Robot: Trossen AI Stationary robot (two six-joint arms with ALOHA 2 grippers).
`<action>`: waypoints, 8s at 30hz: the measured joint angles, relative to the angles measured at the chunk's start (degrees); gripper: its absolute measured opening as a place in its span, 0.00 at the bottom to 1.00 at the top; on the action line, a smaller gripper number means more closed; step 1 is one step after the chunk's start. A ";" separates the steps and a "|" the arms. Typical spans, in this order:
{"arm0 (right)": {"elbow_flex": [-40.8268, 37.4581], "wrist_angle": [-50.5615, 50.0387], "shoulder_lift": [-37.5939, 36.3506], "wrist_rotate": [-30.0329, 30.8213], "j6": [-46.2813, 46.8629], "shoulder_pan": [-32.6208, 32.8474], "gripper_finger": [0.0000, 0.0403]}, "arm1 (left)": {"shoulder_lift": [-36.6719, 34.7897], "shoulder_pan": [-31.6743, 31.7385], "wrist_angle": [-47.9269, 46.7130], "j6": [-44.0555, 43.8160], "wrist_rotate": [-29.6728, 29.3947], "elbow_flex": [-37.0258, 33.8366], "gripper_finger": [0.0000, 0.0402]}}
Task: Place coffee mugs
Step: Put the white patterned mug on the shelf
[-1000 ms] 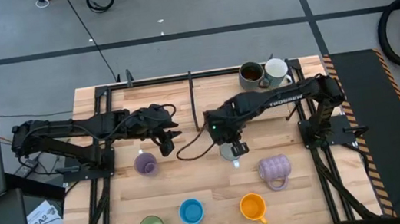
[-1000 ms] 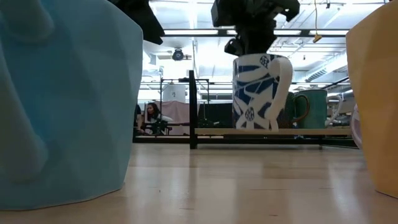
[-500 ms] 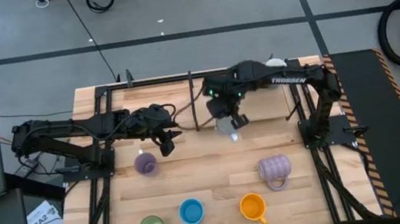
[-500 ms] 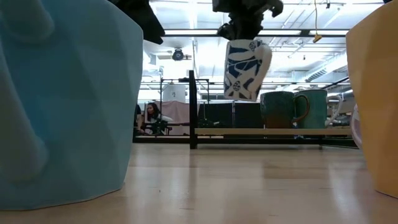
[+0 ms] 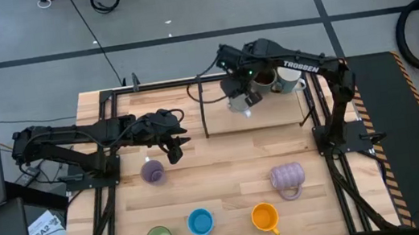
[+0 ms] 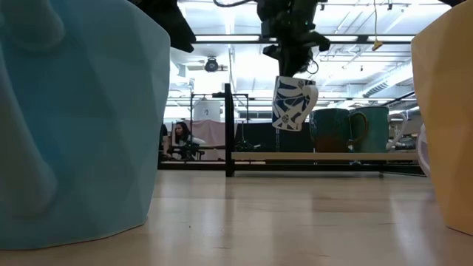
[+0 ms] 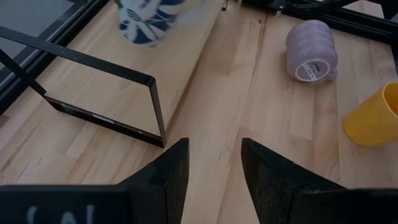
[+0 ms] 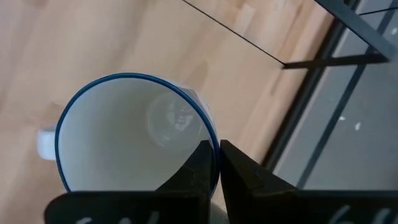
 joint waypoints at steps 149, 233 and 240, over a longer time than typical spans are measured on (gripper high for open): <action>-0.09 11.47 8.72 4.63 13.49 -12.28 0.30 | 0.00 0.03 0.07 0.39 -0.15 0.02 0.38; -0.07 2.58 10.84 -1.53 37.87 -19.63 0.09 | 0.02 -0.02 0.04 0.39 -0.15 0.02 0.38; -0.09 2.84 10.86 -1.27 37.87 -19.65 0.11 | 0.02 -0.02 0.04 0.39 -0.15 0.02 0.38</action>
